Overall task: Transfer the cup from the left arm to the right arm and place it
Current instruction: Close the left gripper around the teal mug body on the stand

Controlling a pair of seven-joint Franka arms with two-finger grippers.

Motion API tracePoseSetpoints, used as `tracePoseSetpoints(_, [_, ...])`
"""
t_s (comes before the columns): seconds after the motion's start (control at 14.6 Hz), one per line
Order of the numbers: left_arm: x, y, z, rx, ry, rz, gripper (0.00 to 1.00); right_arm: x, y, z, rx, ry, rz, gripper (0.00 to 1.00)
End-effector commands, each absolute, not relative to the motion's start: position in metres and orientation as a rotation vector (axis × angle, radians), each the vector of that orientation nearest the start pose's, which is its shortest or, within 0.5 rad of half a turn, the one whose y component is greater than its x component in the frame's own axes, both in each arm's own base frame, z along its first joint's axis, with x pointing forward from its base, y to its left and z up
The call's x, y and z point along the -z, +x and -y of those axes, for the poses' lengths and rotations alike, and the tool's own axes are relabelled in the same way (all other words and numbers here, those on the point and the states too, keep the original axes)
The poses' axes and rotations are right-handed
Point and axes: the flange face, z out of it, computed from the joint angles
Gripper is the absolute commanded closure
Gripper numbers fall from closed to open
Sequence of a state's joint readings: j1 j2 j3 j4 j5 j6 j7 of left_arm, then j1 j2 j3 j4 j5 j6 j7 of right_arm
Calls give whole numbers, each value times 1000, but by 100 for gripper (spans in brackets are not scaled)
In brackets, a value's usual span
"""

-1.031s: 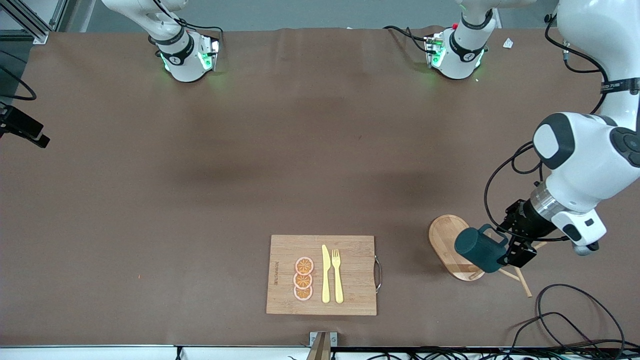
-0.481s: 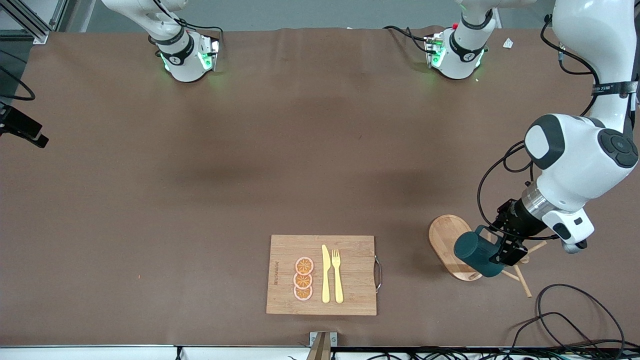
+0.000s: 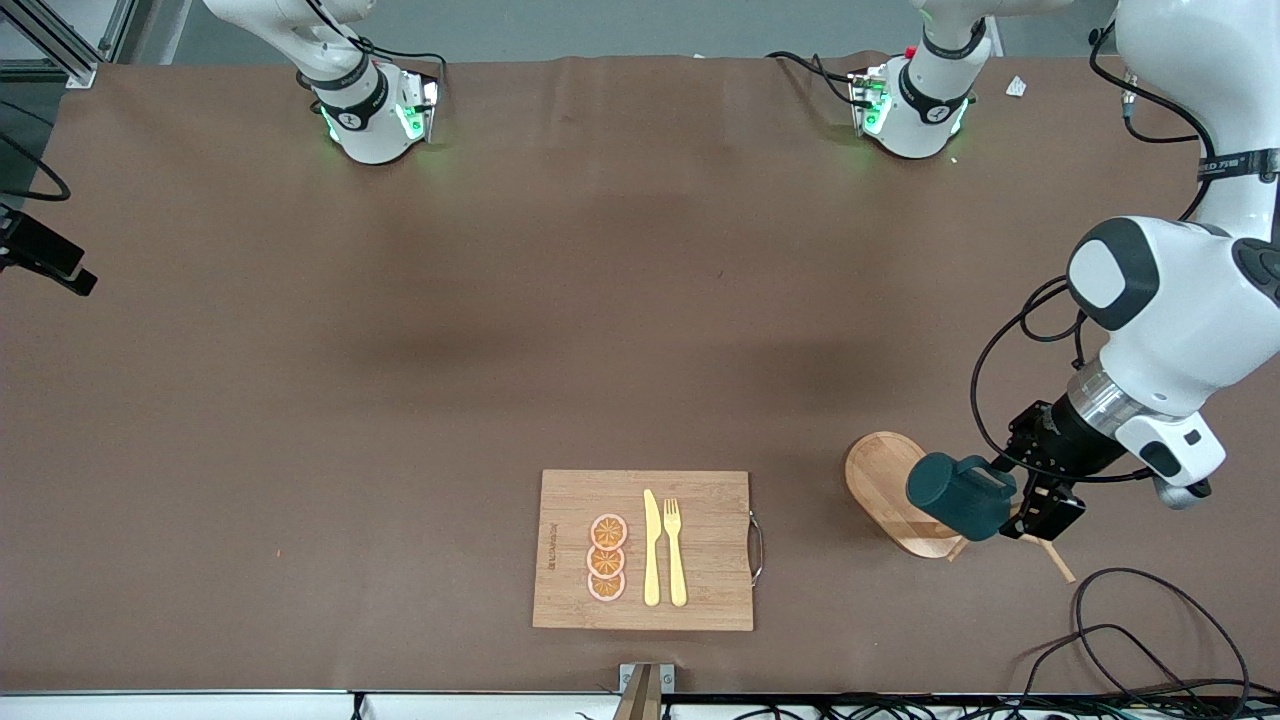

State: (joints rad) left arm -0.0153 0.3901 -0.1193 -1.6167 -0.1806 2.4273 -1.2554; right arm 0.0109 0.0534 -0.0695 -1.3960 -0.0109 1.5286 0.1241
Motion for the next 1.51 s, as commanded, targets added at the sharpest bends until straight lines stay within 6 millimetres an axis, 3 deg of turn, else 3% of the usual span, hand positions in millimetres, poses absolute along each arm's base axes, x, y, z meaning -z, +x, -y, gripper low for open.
tracePoseSetpoints(0.0, [-459,701,83,379,-2875,2101,0,-677,563,35,126,-3137,-288,0])
tracePoseSetpoints(0.27, [-444,709,91,355,-2880,2090,0,-677,563,36,126,-3137,-291,0])
tracePoseSetpoints(0.76, [-455,707,83,379,-2877,2100,0,-677,563,35,127,-3139,-286,0])
tracePoseSetpoints(1.17, [-461,688,76,348,-2853,2100,0,-677,563,34,126,-3138,-284,0])
tracePoseSetpoints(1.44, [-448,668,75,288,-2830,2082,0,-677,563,35,127,-3139,-286,0])
